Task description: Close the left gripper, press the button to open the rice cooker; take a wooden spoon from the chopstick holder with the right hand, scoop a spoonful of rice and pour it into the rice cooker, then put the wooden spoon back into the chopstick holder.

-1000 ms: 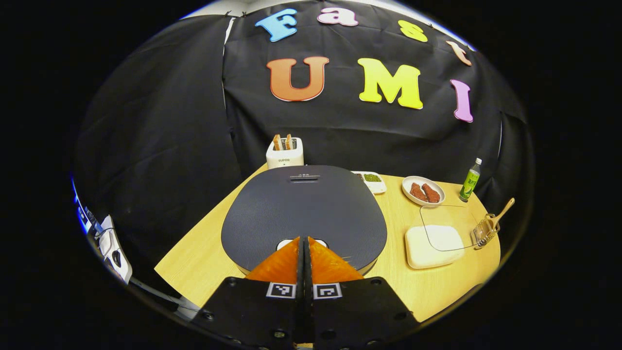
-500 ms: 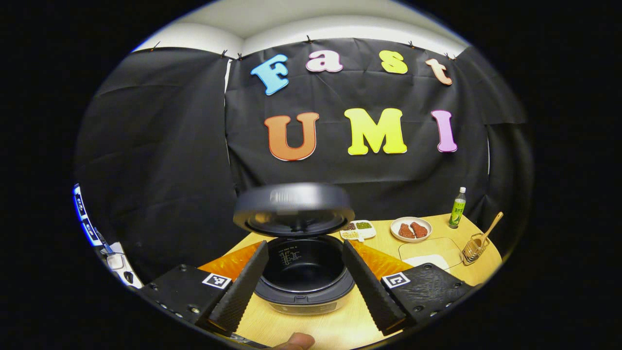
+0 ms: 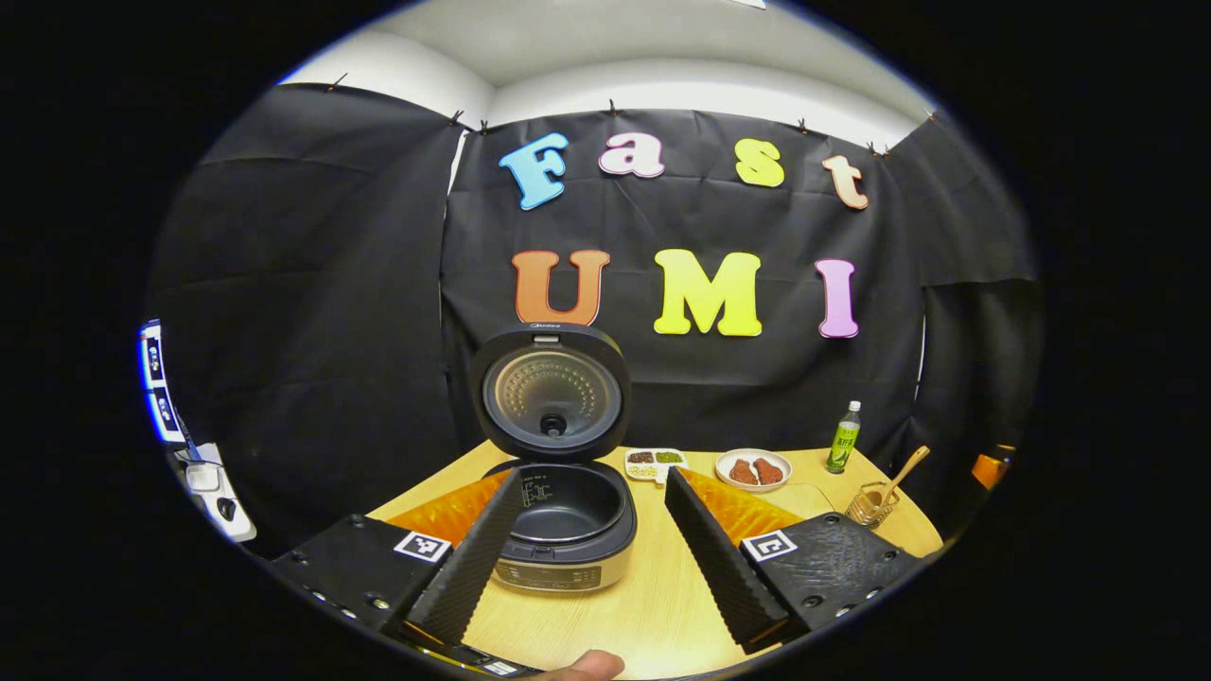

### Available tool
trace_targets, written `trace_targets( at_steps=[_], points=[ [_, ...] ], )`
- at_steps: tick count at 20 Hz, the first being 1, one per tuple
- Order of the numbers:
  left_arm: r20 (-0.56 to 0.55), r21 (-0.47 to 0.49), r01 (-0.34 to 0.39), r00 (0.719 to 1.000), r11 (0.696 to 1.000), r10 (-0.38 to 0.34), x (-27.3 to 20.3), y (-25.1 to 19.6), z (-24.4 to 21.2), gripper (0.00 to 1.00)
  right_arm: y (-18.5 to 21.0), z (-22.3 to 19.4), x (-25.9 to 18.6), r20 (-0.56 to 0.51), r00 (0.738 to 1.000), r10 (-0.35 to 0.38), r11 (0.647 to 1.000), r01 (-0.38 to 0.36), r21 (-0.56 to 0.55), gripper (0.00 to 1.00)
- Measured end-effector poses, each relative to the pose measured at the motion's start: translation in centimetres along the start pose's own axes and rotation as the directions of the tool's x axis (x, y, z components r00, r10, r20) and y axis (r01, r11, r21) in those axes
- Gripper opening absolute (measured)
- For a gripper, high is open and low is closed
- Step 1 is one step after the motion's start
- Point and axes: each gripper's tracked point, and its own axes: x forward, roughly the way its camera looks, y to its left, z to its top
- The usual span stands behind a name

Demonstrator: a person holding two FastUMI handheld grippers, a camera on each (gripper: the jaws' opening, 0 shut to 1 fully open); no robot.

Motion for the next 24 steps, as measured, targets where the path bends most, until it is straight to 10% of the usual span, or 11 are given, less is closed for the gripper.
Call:
trace_targets(
  at_steps=[24],
  points=[
    [0.188, 0.001, 0.048, 0.981, 0.999, -0.047, -8.9, -2.2, -1.3, 0.97, -3.4, -6.2, 23.5, -0.015, 1.0, 0.012, 0.999, -0.011, 0.04, 0.92]
  ],
)
